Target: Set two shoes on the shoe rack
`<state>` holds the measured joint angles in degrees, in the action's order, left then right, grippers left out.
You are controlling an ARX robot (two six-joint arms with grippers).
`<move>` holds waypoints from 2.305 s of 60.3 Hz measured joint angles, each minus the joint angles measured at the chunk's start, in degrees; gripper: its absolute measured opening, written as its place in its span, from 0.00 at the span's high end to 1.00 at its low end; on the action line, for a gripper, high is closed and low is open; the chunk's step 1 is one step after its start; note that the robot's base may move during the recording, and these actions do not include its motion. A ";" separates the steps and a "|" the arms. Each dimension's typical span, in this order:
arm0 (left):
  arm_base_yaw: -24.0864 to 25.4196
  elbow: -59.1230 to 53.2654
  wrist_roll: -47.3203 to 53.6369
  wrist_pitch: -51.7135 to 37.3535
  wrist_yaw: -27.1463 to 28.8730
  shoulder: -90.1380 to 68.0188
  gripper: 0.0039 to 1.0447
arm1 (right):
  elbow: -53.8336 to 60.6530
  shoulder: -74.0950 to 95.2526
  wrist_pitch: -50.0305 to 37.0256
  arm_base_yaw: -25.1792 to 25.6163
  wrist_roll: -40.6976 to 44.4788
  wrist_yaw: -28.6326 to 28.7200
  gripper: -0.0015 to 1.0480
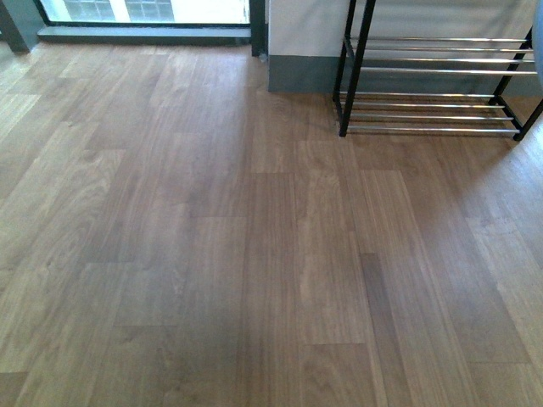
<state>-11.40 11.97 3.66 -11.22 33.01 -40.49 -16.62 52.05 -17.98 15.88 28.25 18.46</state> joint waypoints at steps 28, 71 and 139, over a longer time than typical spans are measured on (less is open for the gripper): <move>-0.02 -0.02 0.00 0.00 -0.17 0.00 0.99 | 0.17 0.04 0.04 0.02 -0.02 -0.31 0.98; -0.02 -0.04 0.11 0.00 -0.02 0.00 0.99 | 0.20 0.02 0.07 0.04 -0.04 -0.22 0.98; 0.00 -0.02 0.13 0.00 -0.07 0.00 0.99 | 1.97 4.42 -15.08 -0.63 -23.50 8.04 0.98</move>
<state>-11.40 11.94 3.79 -11.22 32.95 -40.49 -14.66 56.47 -33.06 15.25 4.75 26.50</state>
